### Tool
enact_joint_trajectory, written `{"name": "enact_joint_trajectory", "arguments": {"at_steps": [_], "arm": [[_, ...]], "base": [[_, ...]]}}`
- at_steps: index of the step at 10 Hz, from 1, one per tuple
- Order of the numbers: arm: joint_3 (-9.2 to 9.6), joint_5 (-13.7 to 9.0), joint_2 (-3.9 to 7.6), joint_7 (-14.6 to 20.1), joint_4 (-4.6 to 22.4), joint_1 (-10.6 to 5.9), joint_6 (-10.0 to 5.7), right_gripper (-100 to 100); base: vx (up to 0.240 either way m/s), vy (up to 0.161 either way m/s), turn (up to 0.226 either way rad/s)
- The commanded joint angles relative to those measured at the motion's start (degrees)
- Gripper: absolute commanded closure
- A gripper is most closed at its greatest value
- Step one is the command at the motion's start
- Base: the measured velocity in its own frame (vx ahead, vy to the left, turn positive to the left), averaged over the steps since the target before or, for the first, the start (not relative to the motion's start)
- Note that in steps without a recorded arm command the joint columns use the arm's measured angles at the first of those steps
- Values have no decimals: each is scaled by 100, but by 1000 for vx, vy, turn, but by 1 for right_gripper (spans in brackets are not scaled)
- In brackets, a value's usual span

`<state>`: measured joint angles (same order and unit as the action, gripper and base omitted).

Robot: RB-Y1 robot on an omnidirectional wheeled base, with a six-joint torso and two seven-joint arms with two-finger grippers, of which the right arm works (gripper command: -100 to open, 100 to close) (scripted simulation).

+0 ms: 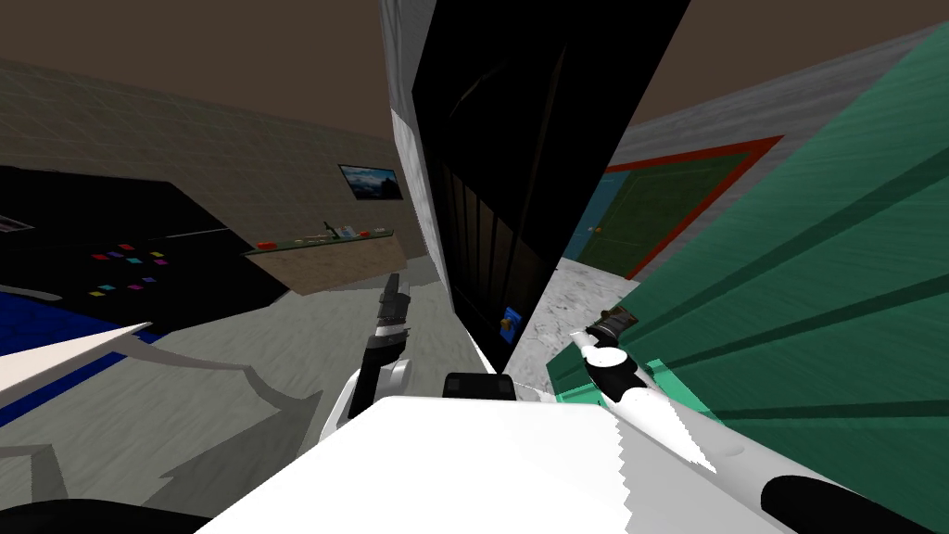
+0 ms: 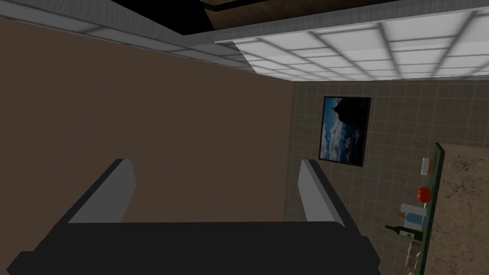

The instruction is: Push the door open

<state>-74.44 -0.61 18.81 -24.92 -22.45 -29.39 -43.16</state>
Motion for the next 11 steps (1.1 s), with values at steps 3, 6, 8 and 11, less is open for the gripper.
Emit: {"name": "enact_joint_trajectory", "arguments": {"at_steps": [3,6,8,11], "arm": [[0,0,0,0,0,0,0,100],[0,0,0,0,0,0,0,100],[-189,-52,-3,-65,-16,-31,-94,100],[-362,-89,4,-154,-45,-67,-208,100]], "base": [[1,-1,-2],[0,0,0],[-4,-24,25],[-1,-74,42]]}}
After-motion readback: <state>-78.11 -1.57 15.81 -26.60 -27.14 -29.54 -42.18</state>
